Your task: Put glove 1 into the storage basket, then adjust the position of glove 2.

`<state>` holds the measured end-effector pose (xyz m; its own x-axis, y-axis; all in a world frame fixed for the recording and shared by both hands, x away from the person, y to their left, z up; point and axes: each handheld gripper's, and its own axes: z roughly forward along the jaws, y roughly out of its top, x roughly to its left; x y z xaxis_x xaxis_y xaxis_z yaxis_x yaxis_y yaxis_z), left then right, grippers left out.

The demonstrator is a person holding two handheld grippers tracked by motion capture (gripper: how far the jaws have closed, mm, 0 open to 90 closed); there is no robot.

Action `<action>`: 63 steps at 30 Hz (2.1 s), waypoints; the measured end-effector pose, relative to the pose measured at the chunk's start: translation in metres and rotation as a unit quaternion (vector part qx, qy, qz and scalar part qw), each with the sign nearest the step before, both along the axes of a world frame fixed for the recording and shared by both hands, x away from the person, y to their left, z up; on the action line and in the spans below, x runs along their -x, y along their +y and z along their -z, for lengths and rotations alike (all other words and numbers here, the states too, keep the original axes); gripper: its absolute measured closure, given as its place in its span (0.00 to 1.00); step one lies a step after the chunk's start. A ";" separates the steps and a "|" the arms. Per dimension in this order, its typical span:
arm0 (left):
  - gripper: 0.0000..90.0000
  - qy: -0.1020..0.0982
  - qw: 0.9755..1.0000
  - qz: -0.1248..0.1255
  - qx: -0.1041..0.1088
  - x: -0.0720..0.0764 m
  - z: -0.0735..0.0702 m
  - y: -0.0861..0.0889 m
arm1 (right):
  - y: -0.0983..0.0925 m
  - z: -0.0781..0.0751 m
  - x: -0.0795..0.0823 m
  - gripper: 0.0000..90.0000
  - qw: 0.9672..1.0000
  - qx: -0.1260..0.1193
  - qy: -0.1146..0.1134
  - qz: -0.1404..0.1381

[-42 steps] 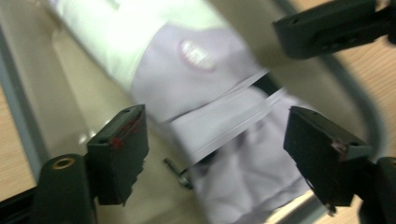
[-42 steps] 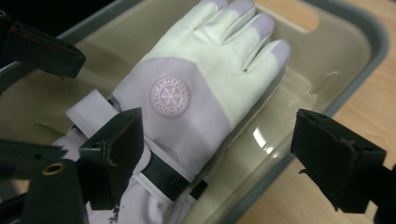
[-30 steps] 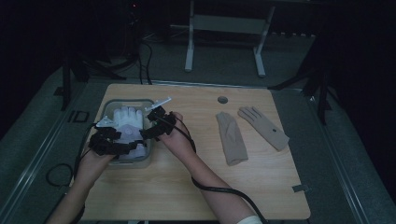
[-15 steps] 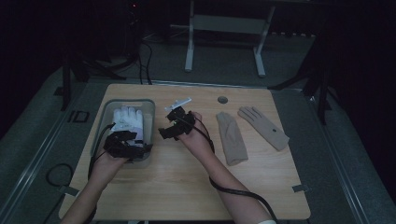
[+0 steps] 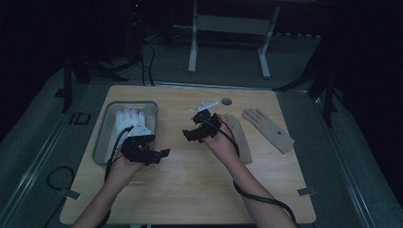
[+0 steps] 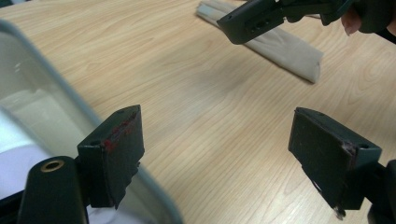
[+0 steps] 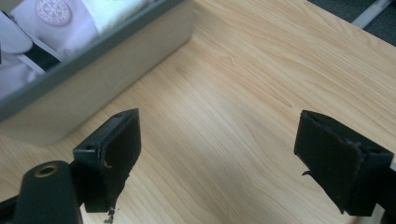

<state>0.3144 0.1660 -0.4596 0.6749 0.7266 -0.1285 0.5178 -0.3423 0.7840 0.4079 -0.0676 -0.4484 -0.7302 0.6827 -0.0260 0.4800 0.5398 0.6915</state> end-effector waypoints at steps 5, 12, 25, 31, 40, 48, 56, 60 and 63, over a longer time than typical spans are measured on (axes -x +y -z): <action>0.20 -0.015 0.999 0.028 0.010 0.001 0.001 -0.014 | -0.019 -0.001 0.007 0.16 1.000 -0.007 -0.001 0.004; 0.16 -0.022 0.998 0.052 0.016 0.004 0.010 -0.035 | -0.044 0.000 0.020 0.15 0.999 -0.038 0.000 0.010; 0.02 -0.006 0.995 0.090 0.031 0.014 0.040 -0.064 | -0.081 0.014 0.035 0.12 0.999 -0.046 -0.013 0.007; 0.02 -0.006 0.995 0.094 0.035 0.018 0.054 -0.070 | -0.099 0.026 0.039 0.12 0.998 -0.054 -0.012 0.017; 0.02 -0.010 0.994 0.104 0.034 0.024 0.076 -0.076 | -0.119 0.046 0.041 0.12 0.999 -0.024 -0.043 0.018; 0.02 -0.019 0.994 0.104 0.036 0.025 0.092 -0.071 | -0.145 0.054 0.052 0.12 0.995 -0.062 -0.042 0.072; 0.02 -0.025 0.994 0.106 0.029 0.029 0.095 -0.072 | -0.155 0.060 0.054 0.19 0.995 -0.047 -0.055 0.063; 0.02 -0.026 0.994 0.103 0.036 0.030 0.095 -0.072 | -0.162 0.056 0.050 0.32 0.994 -0.038 -0.072 0.069; 0.02 -0.025 0.994 0.102 0.038 0.032 0.096 -0.071 | -0.166 0.051 0.042 0.39 0.994 -0.039 -0.071 0.066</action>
<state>0.2829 0.0948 -0.5557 0.8142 0.5632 -0.1407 0.4038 -0.3755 0.8342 0.3662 -0.2337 -0.4998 -0.6268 0.7764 -0.0653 0.4373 0.4199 0.7952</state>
